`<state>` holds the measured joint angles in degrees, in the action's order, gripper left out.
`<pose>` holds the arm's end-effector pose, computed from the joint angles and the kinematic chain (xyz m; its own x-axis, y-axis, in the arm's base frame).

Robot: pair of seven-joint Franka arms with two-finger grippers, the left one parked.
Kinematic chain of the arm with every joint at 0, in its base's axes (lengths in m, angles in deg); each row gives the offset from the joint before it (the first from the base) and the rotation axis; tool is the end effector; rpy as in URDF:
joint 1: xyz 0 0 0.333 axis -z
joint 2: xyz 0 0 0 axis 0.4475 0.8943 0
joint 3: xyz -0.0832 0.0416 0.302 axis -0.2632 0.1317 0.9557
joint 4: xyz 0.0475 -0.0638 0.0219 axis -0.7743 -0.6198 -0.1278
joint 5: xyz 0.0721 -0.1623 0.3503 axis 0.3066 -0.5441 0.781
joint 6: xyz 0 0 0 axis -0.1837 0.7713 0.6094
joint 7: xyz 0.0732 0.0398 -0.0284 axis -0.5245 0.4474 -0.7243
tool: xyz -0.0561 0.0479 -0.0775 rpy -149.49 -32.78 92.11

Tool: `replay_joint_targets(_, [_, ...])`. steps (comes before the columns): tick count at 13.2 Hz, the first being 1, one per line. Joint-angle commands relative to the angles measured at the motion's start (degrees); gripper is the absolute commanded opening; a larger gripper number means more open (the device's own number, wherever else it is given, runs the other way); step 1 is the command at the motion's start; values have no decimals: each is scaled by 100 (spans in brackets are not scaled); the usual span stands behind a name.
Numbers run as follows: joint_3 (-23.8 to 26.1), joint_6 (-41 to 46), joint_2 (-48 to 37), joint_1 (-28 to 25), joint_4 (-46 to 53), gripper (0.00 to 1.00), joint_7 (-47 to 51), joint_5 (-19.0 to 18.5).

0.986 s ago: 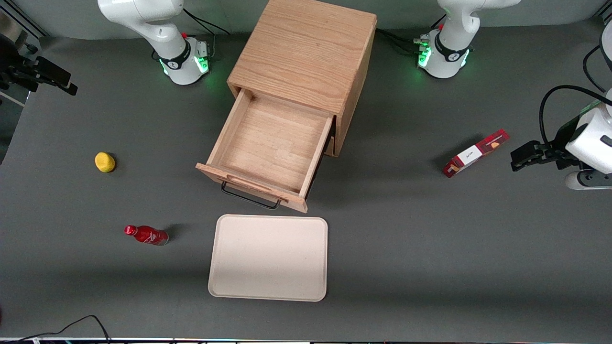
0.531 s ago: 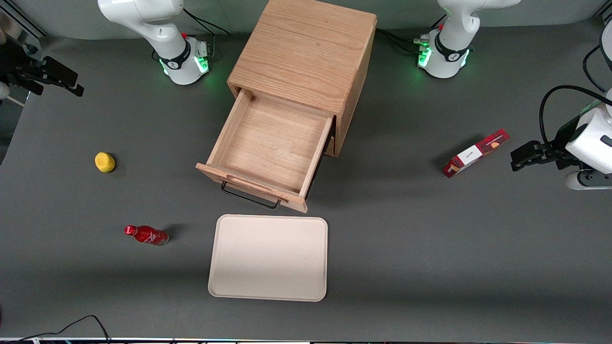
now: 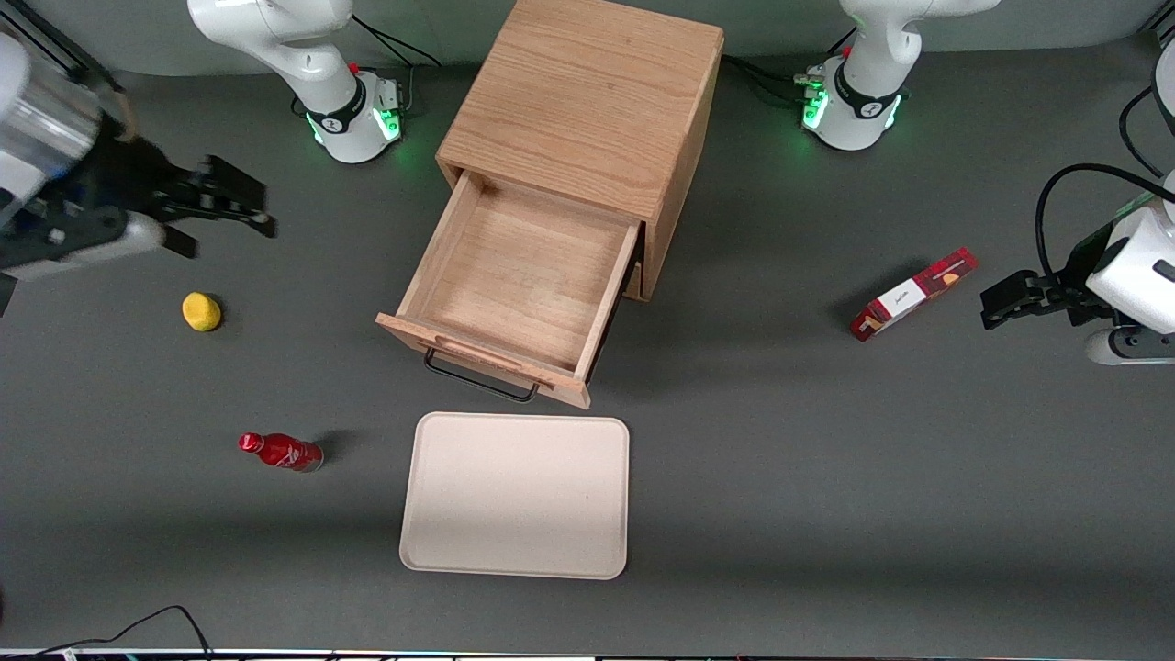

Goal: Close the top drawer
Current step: 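Swing the right gripper down toward the open drawer's black handle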

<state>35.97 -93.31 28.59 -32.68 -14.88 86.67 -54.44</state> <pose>0.5661 0.1756 0.6714 0.9800 0.1964 -0.0314 0.1848 -0.9573 -0.2222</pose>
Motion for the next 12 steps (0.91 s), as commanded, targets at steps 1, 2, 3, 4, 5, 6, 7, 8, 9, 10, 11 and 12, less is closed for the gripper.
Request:
replay_joint_targets(1, [365,-440,539,21,515,100,-46,818])
replay_joint_targets(2, [418,-749,609,12,515,100,-124,846])
replay_joint_targets(3, [471,-900,740,-23,558,100,-151,821])
replay_joint_targets(4, [506,-945,863,-32,628,100,-473,742])
replay_joint_targets(5, [506,-936,995,-32,699,100,-1190,611])
replay_joint_targets(6, [489,-928,1066,-32,708,100,-1997,496])
replay_joint_targets(7, [480,-910,1215,-32,717,100,-2519,434])
replay_joint_targets(8, [428,-910,1364,-24,813,100,-2968,373])
replay_joint_targets(9, [419,-884,1601,-32,953,100,-3346,215])
replay_joint_targets(10, [436,-883,1751,-32,1033,100,-3524,-21])
replay_joint_targets(11, [445,-883,1865,-24,1060,100,-3726,-206])
replay_joint_targets(12, [410,-892,1962,-23,1068,100,-4094,-252])
